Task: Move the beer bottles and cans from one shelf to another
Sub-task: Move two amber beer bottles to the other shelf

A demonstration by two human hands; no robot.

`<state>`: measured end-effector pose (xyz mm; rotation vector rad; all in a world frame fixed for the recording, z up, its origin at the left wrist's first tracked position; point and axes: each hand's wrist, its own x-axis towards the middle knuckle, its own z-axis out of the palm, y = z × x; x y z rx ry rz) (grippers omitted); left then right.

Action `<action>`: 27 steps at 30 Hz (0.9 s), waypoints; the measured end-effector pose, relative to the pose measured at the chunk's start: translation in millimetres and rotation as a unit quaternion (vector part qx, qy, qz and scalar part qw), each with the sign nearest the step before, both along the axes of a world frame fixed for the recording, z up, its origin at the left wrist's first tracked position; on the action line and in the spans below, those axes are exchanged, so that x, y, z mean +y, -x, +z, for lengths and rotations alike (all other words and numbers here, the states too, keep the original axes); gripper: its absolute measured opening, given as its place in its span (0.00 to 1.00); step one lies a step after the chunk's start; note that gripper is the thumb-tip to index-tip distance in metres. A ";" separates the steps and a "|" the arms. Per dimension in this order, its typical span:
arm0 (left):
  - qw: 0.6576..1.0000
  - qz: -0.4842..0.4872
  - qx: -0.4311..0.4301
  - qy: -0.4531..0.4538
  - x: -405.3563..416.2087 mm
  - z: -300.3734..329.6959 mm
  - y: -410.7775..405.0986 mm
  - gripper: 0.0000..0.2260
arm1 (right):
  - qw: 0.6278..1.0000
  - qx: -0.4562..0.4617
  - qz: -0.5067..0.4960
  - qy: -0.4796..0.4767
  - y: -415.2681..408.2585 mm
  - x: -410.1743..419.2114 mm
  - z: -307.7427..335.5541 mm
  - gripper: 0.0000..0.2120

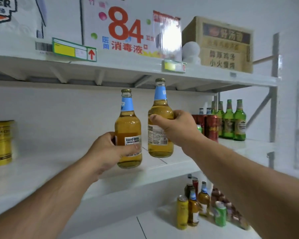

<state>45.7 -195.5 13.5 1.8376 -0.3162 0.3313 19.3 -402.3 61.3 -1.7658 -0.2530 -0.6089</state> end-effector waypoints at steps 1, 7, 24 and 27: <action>1.000 -0.008 0.000 0.005 -16.8 -1.4 2.3 0.22 | 1.000 0.001 -0.012 0.003 5.7 -16.2 -0.5 0.19; 0.998 -0.069 0.012 -0.001 -109.9 -3.2 6.9 0.21 | 0.996 -0.002 -0.085 0.016 27.5 -105.6 -1.2 0.17; 0.981 -0.195 -0.005 -0.010 -299.7 -13.8 -67.7 0.19 | 0.975 -0.017 -0.222 0.018 -8.1 -272.6 -5.2 0.14; 0.978 -0.205 -0.012 -0.019 -322.3 -12.7 -79.6 0.19 | 0.973 -0.012 -0.231 0.014 -22.6 -297.1 -5.9 0.16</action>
